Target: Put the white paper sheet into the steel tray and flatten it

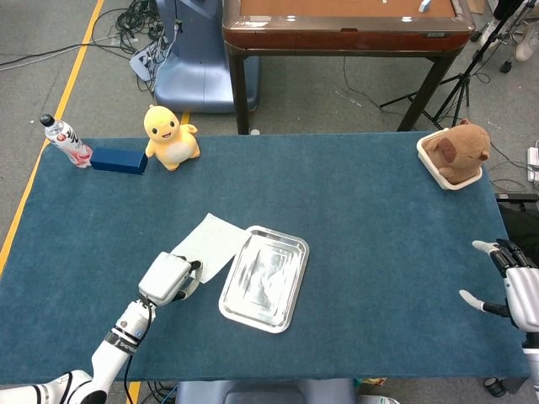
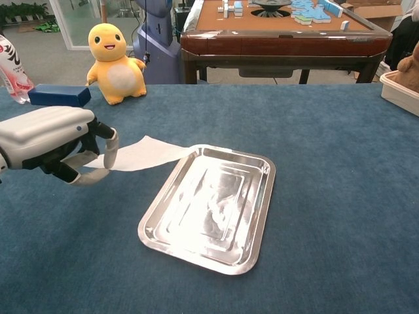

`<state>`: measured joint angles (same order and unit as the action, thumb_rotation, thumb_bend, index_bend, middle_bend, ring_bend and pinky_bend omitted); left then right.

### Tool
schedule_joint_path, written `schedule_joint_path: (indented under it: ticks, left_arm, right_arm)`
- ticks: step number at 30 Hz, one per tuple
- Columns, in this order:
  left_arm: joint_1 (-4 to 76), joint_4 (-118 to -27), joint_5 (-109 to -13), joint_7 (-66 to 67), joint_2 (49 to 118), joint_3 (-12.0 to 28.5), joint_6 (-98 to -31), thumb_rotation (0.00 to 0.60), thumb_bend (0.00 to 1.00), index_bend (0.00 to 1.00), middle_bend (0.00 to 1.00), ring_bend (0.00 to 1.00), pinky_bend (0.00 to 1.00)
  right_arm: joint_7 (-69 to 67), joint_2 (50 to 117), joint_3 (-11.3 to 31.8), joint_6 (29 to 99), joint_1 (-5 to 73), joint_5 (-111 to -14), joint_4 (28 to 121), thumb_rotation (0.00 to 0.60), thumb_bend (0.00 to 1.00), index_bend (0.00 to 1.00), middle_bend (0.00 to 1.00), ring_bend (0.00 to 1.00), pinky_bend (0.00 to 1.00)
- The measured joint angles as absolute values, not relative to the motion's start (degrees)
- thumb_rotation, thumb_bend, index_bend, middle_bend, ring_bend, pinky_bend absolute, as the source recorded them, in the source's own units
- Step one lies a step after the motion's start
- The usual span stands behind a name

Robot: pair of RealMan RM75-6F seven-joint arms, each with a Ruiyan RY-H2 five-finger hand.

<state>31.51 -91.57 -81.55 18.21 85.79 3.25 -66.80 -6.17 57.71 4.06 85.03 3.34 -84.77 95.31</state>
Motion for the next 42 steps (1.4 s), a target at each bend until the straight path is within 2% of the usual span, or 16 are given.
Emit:
schedule_joint_path:
  ticks: [9,22,42]
  left_arm:
    - [31.14,-91.12,-84.02,16.73,86.11,1.88,-66.91,0.600,0.46,0.63,0.95,0.67,0.74]
    - [30.85,-90.65,-86.61,17.41,87.68,0.65,-67.19,0.600,0.46,0.63,0.95,0.67,0.74]
    - [30.33,-90.74,-93.71,16.93,89.73,-2.47,-68.48,0.600,0.46,0.63,0.95,0.67,0.74]
  right_arm:
    - [-6.15,55.37,4.86,86.32,2.16,-82.97,96.52,0.600,0.00,0.27,0.30,0.16,0.33]
    - [-4.40,51.72,3.13,85.22,1.24,-84.06,95.37,0.600,0.00,0.27,0.30,0.16,0.33]
    - [-5.73,50.52,2.84,87.77,-0.16,-85.60,95.59,0.600,0.00,0.27,0.30,0.16,0.33]
